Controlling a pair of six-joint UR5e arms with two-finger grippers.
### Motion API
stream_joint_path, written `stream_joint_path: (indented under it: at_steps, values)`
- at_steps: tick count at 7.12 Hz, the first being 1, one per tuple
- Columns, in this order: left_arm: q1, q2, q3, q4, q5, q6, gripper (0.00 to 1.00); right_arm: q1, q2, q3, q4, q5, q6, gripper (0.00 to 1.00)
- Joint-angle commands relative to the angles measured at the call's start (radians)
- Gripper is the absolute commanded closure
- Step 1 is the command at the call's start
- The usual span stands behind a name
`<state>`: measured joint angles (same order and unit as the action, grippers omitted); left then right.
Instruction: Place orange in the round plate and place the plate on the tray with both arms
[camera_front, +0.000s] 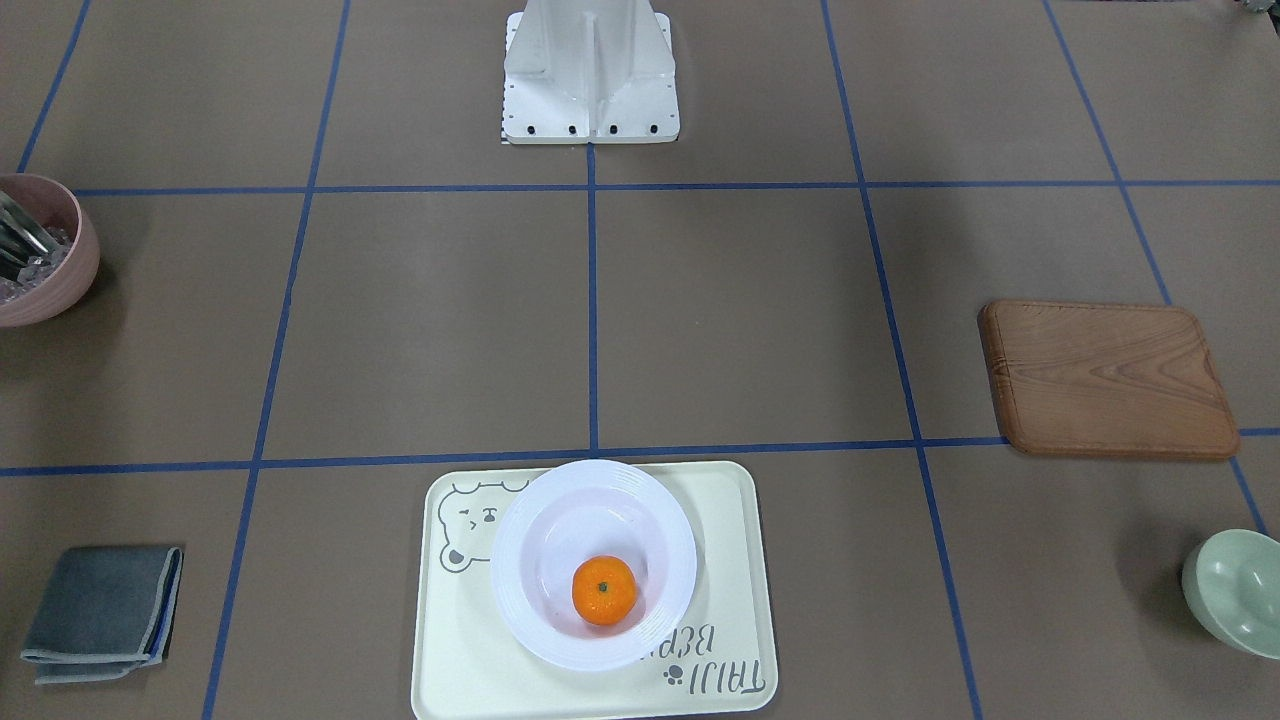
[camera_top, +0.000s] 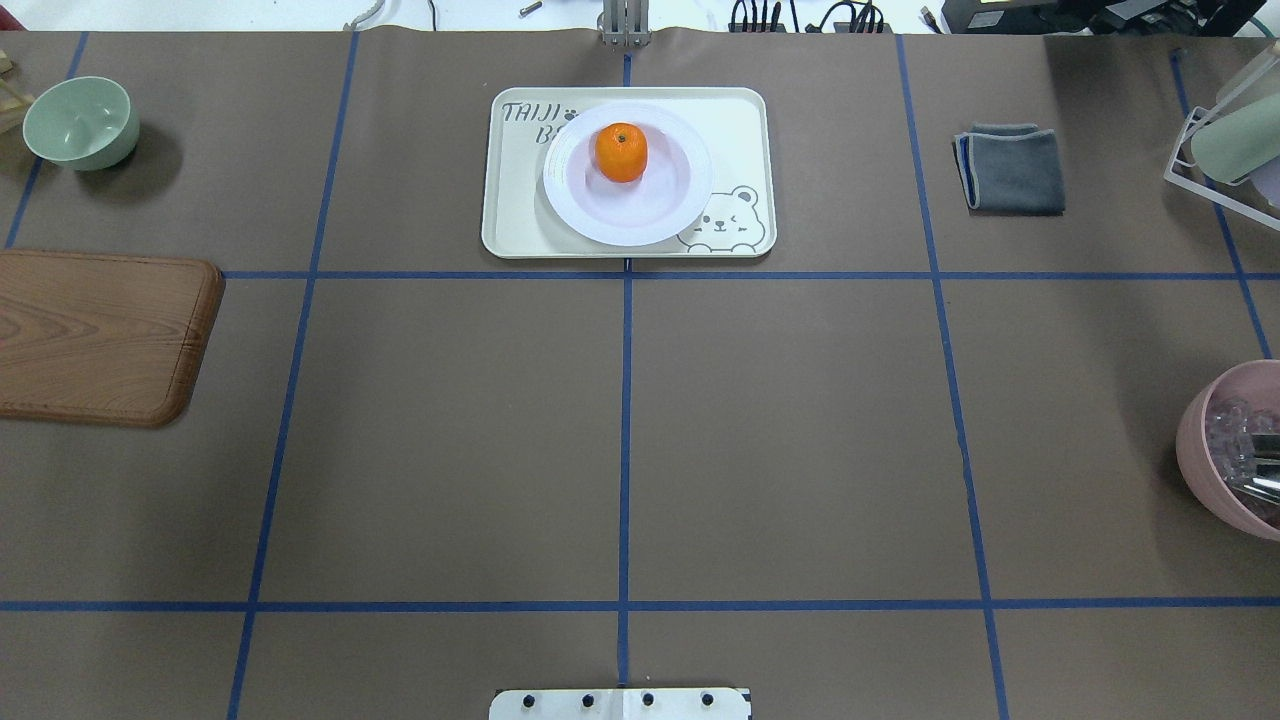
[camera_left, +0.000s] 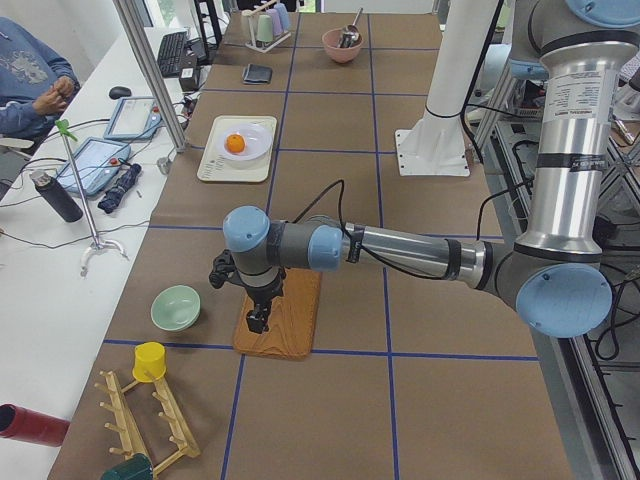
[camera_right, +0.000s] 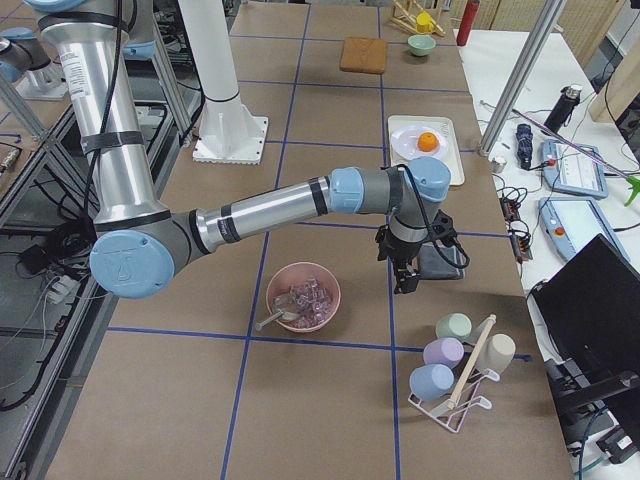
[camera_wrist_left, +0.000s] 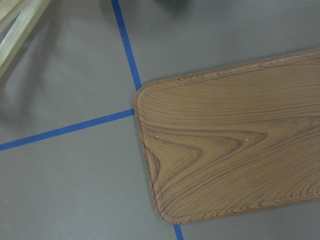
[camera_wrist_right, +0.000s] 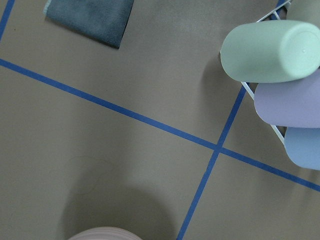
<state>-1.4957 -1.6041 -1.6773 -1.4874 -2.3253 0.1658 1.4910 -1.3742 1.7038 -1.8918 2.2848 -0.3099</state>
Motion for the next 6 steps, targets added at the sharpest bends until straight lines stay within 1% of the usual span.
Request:
stream_joint_path:
  at_steps: [1,2,3,6]
  values:
    - [-0.001,0.006,-0.010,-0.001,0.000,0.000,0.02,0.000,-0.002,0.002,-0.001,0.001,0.000,0.00]
    - [-0.003,0.019,-0.025,-0.001,0.000,0.001,0.02,0.000,-0.003,0.004,-0.001,0.001,0.000,0.00]
    - [-0.003,0.060,-0.074,-0.001,0.000,0.000,0.02,0.000,-0.006,0.007,-0.001,0.002,0.000,0.00]
    - [0.000,0.062,-0.082,0.001,0.000,-0.005,0.02,0.000,-0.008,0.008,-0.001,0.002,0.000,0.00]
